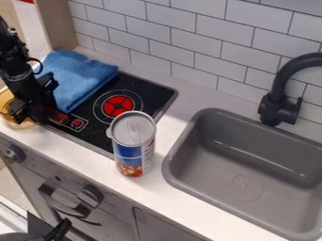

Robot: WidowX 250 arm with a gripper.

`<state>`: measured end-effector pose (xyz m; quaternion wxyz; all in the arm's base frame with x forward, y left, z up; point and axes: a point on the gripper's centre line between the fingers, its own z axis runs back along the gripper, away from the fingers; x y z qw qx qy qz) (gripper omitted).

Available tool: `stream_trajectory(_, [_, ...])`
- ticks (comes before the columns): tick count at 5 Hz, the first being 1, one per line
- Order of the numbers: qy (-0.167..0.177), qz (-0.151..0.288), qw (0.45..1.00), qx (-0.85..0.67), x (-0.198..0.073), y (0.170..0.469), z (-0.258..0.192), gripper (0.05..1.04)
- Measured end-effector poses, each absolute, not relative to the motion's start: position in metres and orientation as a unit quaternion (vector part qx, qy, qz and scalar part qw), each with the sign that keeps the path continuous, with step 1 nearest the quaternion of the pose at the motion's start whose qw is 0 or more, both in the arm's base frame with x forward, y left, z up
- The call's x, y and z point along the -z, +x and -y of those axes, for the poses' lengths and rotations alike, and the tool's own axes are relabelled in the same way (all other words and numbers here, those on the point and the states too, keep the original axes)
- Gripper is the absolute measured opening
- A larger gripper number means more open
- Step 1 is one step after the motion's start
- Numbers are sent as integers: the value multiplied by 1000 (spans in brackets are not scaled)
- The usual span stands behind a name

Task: Moved the yellow container from the top right banner below the blue clothing

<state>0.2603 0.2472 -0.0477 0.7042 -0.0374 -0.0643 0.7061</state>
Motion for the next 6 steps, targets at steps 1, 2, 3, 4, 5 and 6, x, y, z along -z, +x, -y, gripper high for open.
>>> stream_trajectory(1, [-36,37,733,-678,52,263,-242,695])
stream_trajectory(2, [-52,34,746,-663,47,269,-241,948])
stream_trajectory(3, [-45,37,750,-659,47,268,-243,997])
stream_trajectory(4, [-53,21,757,-651,47,266,-238,997])
stream_trajectory(5, [-57,4,761,-646,43,266,-237,997])
stream_trajectory(6, [-57,3,769,-636,34,265,-236,997])
